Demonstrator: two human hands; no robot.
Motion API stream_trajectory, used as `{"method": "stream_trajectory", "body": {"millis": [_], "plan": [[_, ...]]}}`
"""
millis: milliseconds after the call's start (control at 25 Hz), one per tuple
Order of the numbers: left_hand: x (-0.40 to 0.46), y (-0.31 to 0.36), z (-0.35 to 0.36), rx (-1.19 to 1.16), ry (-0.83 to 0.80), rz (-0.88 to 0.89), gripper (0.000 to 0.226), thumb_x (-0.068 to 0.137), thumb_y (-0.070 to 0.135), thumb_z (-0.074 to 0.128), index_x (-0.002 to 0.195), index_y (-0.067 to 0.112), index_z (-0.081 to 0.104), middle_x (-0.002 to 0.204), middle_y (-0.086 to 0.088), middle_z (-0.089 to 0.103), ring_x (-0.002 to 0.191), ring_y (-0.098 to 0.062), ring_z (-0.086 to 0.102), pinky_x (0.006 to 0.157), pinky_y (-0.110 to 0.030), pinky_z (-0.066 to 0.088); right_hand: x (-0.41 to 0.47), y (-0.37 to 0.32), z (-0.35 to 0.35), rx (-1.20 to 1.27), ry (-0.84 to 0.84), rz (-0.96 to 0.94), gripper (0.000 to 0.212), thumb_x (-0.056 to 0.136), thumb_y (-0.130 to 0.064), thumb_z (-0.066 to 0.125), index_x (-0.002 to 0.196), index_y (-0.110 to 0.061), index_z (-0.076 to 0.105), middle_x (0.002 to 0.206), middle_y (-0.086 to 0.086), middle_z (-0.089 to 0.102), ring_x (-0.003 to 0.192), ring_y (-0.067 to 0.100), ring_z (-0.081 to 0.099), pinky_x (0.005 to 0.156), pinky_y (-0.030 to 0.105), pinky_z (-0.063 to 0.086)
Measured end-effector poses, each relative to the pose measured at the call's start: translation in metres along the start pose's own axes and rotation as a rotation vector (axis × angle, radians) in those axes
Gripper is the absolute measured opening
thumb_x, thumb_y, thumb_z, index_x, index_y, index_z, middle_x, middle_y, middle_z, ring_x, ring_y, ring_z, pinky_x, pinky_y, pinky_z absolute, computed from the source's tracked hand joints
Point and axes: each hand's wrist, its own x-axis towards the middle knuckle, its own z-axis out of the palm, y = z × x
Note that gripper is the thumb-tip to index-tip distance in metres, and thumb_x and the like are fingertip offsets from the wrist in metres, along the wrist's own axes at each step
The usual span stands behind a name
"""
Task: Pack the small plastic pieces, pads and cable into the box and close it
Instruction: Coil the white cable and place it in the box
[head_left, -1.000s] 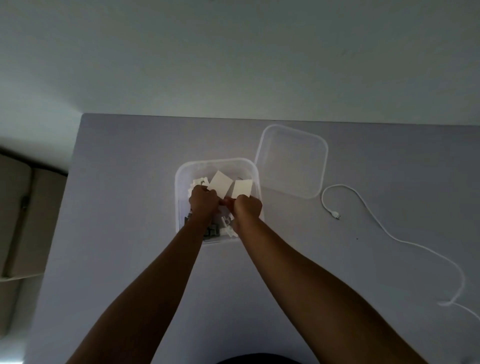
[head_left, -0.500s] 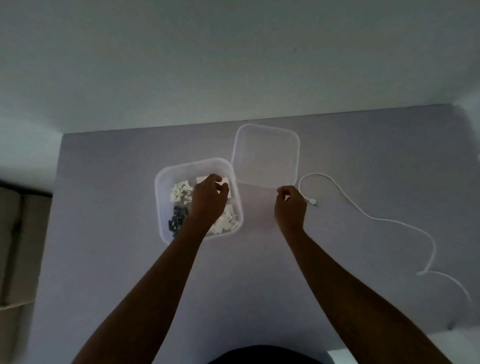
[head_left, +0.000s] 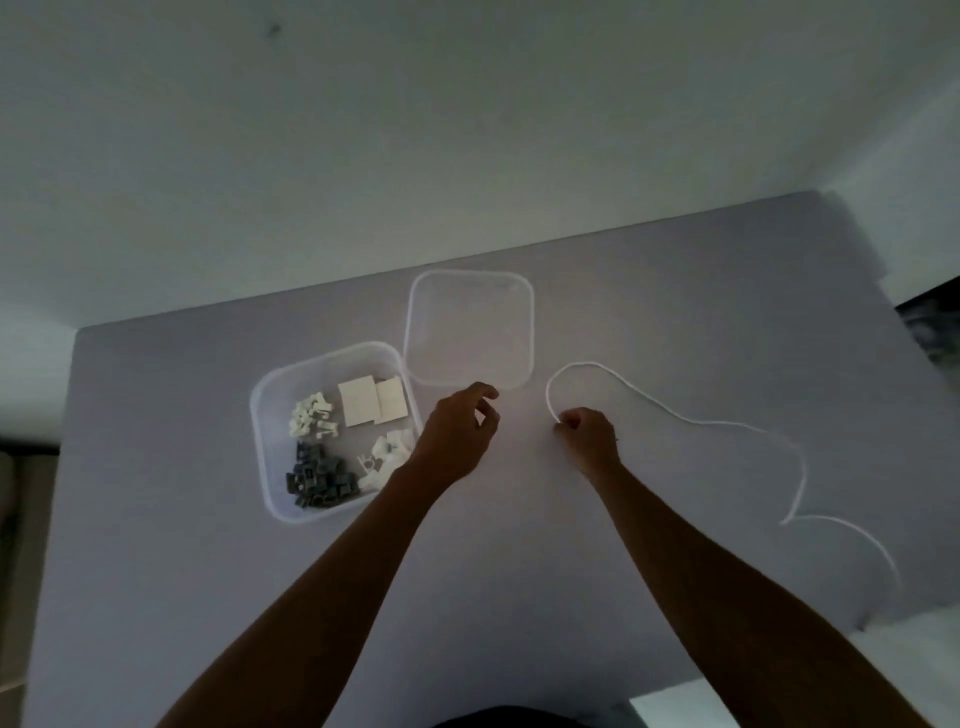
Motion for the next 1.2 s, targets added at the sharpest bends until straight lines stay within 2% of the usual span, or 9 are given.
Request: {"method": "stream_trajectory", "body": {"millis": [240,360,480,600,720,800,880,1000,1200], "plan": [[0.0,0.047,0.004,0.081,-0.14,0.272,0.059,0.088,0.022,0.067,0.142,0.025,0.044,0.147,0.005,0.043,0.134,-0.008,0.036,0.111,-0.027,0.027,-0.091,-0.058,-0.113,0.896,-0.504,0.122,0.032,0.101,-0.029,0.046,0.078,-0.012,0.058,0.059,0.002,0.044,0.053,0.015,0.04,0.048,0.026,0.032],[-0.009,0.105,-0.01,-0.175,-0.113,0.327,0.027,0.091,0.012,0.062,0.117,0.02,0.063,0.115,0.019,0.059,0.108,0.013,0.05,0.096,-0.02,0.039,-0.142,-0.1,-0.175,1.173,-0.785,-0.045,0.03,0.102,-0.03,0.041,0.081,-0.014,0.055,0.059,-0.001,0.036,0.048,0.01,0.027,0.044,0.022,0.022],[-0.023,0.164,-0.04,-0.346,-0.189,0.251,0.021,0.097,0.022,0.051,0.083,0.032,0.063,0.077,0.018,0.068,0.079,0.002,0.063,0.079,-0.031,0.049,-0.18,-0.144,-0.219,1.442,-0.817,-0.317,0.022,0.101,-0.026,0.042,0.092,-0.013,0.058,0.066,-0.001,0.053,0.054,0.009,0.048,0.052,0.021,0.037],[-0.045,0.204,-0.078,-0.324,-0.22,0.337,0.027,0.105,0.026,0.039,0.095,0.013,0.061,0.063,0.001,0.069,0.06,-0.015,0.068,0.069,-0.039,0.058,-0.199,-0.186,-0.251,1.68,-0.665,-0.585,0.017,0.1,-0.024,0.046,0.096,-0.016,0.061,0.084,-0.002,0.066,0.084,0.015,0.067,0.07,0.026,0.05],[-0.07,0.235,-0.12,-0.262,-0.191,0.358,0.024,0.103,0.028,0.044,0.096,0.014,0.062,0.05,0.004,0.053,0.04,-0.011,0.05,0.044,-0.025,0.048,-0.198,-0.22,-0.271,1.448,-0.259,-0.838,0.017,0.102,-0.02,0.046,0.094,-0.014,0.06,0.086,0.003,0.067,0.094,0.025,0.068,0.081,0.034,0.052],[-0.089,0.25,-0.155,-0.167,-0.122,0.438,0.024,0.099,0.032,0.051,0.088,0.017,0.067,0.047,0.008,0.049,0.041,-0.005,0.042,0.045,-0.018,0.038,-0.19,-0.235,-0.277,1.034,0.071,-0.937,0.018,0.103,-0.02,0.047,0.092,-0.009,0.056,0.079,0.006,0.064,0.082,0.022,0.066,0.079,0.034,0.05],[-0.105,0.259,-0.19,-0.099,-0.059,0.505,0.026,0.095,0.038,0.055,0.082,0.021,0.07,0.048,0.009,0.048,0.044,-0.005,0.04,0.047,-0.018,0.034,-0.183,-0.242,-0.277,0.586,0.206,-0.97,0.022,0.102,-0.021,0.046,0.086,-0.008,0.053,0.073,0.007,0.061,0.068,0.016,0.06,0.071,0.029,0.048],[-0.12,0.268,-0.237,-0.112,0.07,0.556,0.024,0.094,0.033,0.055,0.082,0.02,0.071,0.048,0.009,0.048,0.044,-0.005,0.036,0.047,-0.016,0.03,-0.19,-0.248,-0.268,0.323,-0.028,-0.949,0.032,0.102,-0.026,0.045,0.076,-0.008,0.05,0.064,0.006,0.053,0.056,0.016,0.048,0.06,0.032,0.042],[-0.111,0.271,-0.291,-0.306,0.304,0.554,0.03,0.091,0.04,0.055,0.076,0.016,0.065,0.046,0.005,0.035,0.043,-0.015,0.027,0.045,-0.027,0.022,-0.238,-0.27,-0.265,0.702,-0.681,-0.752,0.052,0.102,-0.05,0.035,0.068,-0.014,0.049,0.06,0.003,0.029,0.052,0.016,0.026,0.051,0.028,0.026]]}}
